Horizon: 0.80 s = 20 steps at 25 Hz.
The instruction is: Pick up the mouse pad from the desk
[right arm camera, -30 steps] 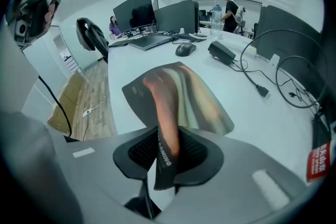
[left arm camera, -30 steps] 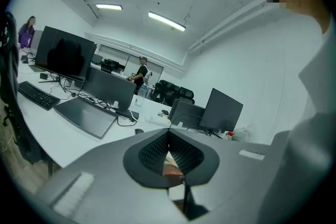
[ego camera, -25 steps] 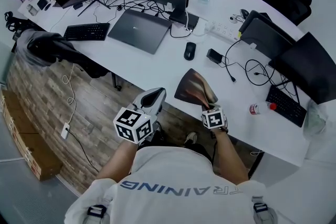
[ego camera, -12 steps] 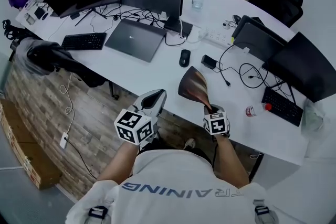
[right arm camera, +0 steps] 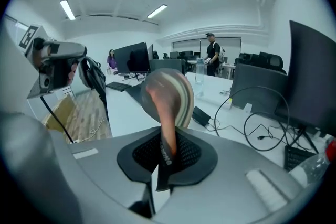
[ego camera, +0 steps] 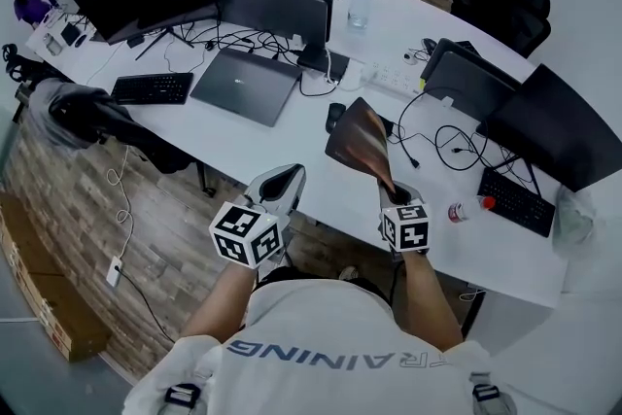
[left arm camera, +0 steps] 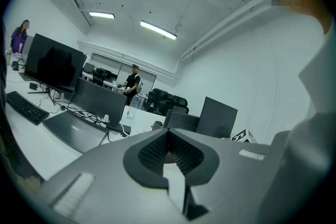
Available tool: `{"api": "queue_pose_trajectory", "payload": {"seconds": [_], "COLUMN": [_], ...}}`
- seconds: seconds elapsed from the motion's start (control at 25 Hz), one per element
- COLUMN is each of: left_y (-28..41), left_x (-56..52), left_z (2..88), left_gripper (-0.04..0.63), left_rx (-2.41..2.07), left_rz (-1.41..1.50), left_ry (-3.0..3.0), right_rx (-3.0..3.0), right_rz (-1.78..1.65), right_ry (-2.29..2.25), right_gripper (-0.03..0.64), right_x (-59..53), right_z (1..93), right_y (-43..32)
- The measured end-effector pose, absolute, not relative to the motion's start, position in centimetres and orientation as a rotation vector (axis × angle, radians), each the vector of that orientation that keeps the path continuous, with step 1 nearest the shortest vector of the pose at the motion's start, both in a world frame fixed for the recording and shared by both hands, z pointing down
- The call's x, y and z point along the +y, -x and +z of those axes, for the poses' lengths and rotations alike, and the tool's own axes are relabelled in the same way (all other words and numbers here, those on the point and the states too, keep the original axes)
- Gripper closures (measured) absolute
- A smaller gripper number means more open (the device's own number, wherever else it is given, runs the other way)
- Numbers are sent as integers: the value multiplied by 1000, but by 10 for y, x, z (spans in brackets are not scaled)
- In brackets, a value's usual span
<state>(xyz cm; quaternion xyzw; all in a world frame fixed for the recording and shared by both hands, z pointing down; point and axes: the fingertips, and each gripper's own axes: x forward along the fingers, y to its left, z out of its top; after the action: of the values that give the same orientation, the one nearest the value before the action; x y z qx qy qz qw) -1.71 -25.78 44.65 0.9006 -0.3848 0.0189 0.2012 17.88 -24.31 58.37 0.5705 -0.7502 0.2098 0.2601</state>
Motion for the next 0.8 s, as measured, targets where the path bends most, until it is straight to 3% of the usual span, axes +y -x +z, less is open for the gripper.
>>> {"api": "queue_pose_trajectory", "payload": {"seconds": [0.8], "left_y": [14], "left_x": [-263], "left_z": [415], "left_gripper": [595], "left_rx": [-1078], "left_rz": [-31], "left_ry": [-2593], "right_rx": [-2282], "right_rz": [298], "right_ry": [-1796], "right_gripper": [575], "right_x": [-245], "right_z": [411], "right_y": [-185]}}
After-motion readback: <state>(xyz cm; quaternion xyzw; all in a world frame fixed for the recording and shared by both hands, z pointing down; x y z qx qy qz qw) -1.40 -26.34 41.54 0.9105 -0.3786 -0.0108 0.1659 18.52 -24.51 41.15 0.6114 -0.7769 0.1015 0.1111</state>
